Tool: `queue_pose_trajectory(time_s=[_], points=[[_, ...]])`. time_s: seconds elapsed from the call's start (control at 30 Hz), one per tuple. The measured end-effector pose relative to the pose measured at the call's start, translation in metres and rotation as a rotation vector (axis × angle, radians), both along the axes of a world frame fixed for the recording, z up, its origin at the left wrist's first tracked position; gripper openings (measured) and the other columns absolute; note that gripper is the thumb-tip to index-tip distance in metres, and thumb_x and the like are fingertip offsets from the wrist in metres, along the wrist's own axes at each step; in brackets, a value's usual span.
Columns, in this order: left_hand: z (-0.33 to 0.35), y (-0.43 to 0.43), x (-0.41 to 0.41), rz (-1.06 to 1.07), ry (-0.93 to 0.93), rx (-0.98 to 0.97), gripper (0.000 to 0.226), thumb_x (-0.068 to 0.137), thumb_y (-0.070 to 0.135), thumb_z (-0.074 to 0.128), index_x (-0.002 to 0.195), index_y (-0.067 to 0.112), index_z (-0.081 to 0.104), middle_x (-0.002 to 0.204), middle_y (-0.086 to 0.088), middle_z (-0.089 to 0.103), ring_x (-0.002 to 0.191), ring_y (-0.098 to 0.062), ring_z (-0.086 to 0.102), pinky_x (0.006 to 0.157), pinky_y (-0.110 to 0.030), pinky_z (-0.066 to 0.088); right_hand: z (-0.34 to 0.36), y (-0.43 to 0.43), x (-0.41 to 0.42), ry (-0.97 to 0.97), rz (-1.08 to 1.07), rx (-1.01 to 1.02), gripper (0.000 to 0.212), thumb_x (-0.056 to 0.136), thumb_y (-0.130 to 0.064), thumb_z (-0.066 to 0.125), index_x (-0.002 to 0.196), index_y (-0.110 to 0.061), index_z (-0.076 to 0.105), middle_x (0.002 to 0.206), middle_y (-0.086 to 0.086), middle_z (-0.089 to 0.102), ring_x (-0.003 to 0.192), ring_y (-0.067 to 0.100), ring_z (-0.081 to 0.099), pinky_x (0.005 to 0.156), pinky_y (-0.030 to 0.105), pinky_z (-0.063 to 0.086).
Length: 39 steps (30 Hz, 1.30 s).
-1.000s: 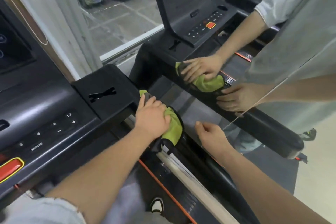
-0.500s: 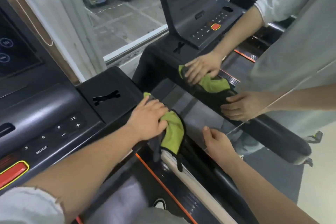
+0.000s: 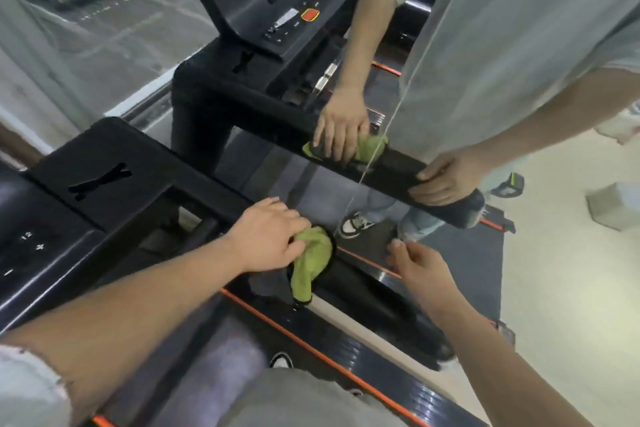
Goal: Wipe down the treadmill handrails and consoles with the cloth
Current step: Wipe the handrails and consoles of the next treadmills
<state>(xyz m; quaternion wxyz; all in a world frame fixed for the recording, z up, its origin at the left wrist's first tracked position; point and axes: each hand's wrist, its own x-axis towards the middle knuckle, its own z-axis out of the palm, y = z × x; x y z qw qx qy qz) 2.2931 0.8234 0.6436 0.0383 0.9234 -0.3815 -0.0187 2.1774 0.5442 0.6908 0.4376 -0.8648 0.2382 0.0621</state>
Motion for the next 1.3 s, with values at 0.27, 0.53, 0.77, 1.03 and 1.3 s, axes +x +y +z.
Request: queue_pose_trajectory(time_s=[0.27, 0.53, 0.77, 1.03, 1.3], points=[[0.002, -0.114, -0.093, 0.344, -0.034, -0.022, 0.037, 0.083, 0.045, 0.045, 0.092, 0.025, 0.074, 0.09, 0.001, 0.072, 0.092, -0.028, 0.061, 0.113, -0.054, 0.033, -0.016, -0.059, -0.062, -0.013, -0.071, 0.003, 0.041, 0.104, -0.038, 0.054, 0.085, -0.003, 0.064, 0.069, 0.012, 0.06, 0.065, 0.023, 0.052, 0.064, 0.03, 0.042], [-0.006, -0.198, -0.161, -0.062, -0.025, -0.085, 0.039, 0.088, 0.049, 0.049, 0.116, 0.031, 0.07, 0.105, 0.007, 0.07, 0.101, -0.024, 0.06, 0.109, -0.052, 0.038, -0.028, -0.108, -0.111, -0.001, -0.078, 0.017, 0.05, 0.108, -0.042, 0.042, 0.075, -0.005, 0.051, 0.061, 0.001, 0.053, 0.06, 0.017, 0.05, 0.061, 0.032, 0.041], [-0.008, -0.176, -0.147, 0.574, -0.077, -0.072, 0.037, 0.087, 0.043, 0.046, 0.102, 0.027, 0.076, 0.105, 0.004, 0.074, 0.113, -0.027, 0.061, 0.12, -0.054, 0.024, -0.03, -0.149, -0.159, 0.008, -0.001, 0.152, 0.057, 0.106, -0.047, 0.044, 0.1, 0.006, 0.063, 0.097, 0.023, 0.069, 0.094, 0.035, 0.064, 0.081, 0.039, 0.05], [-0.018, -0.295, -0.26, 0.131, -0.11, 0.116, 0.028, 0.088, 0.032, 0.057, 0.112, 0.027, 0.07, 0.108, 0.004, 0.066, 0.122, -0.029, 0.052, 0.121, -0.062, 0.015, -0.032, -0.184, -0.207, 0.001, -0.081, 0.194, 0.057, 0.106, -0.045, 0.047, 0.103, 0.01, 0.062, 0.108, 0.028, 0.067, 0.105, 0.04, 0.062, 0.095, 0.048, 0.05], [-0.046, -0.284, -0.297, -0.429, 0.007, 0.474, 0.026, 0.093, 0.025, 0.059, 0.118, 0.02, 0.064, 0.111, -0.002, 0.067, 0.115, -0.028, 0.057, 0.124, -0.049, 0.02, -0.032, -0.187, -0.225, 0.029, -0.139, 0.247, 0.053, 0.105, -0.042, 0.049, 0.107, 0.009, 0.061, 0.116, 0.03, 0.063, 0.11, 0.045, 0.058, 0.099, 0.052, 0.048]])
